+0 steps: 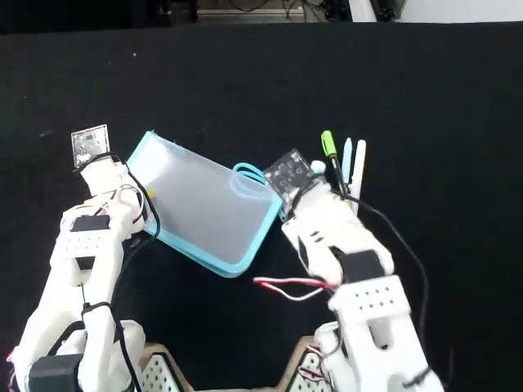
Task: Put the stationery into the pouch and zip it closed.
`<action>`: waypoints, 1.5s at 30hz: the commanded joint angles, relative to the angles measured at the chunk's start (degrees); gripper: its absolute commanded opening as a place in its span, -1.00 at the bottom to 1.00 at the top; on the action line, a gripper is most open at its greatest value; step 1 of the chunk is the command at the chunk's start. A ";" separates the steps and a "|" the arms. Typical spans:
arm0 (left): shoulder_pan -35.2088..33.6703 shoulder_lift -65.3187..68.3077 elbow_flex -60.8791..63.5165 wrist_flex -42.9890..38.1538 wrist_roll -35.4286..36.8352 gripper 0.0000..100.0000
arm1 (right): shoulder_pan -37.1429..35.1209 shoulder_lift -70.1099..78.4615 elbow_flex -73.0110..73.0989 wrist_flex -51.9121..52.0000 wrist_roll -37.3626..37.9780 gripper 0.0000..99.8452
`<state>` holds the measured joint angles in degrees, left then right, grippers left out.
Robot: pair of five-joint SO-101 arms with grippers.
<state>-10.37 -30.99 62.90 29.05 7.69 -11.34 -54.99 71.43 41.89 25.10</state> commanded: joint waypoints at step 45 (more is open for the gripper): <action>-1.80 -0.62 -1.63 -0.44 0.26 -0.58 | -7.38 42.51 -14.55 -18.29 -10.11 -0.62</action>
<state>-10.37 -30.99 62.90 29.05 7.69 -14.86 -13.32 57.63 24.22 15.08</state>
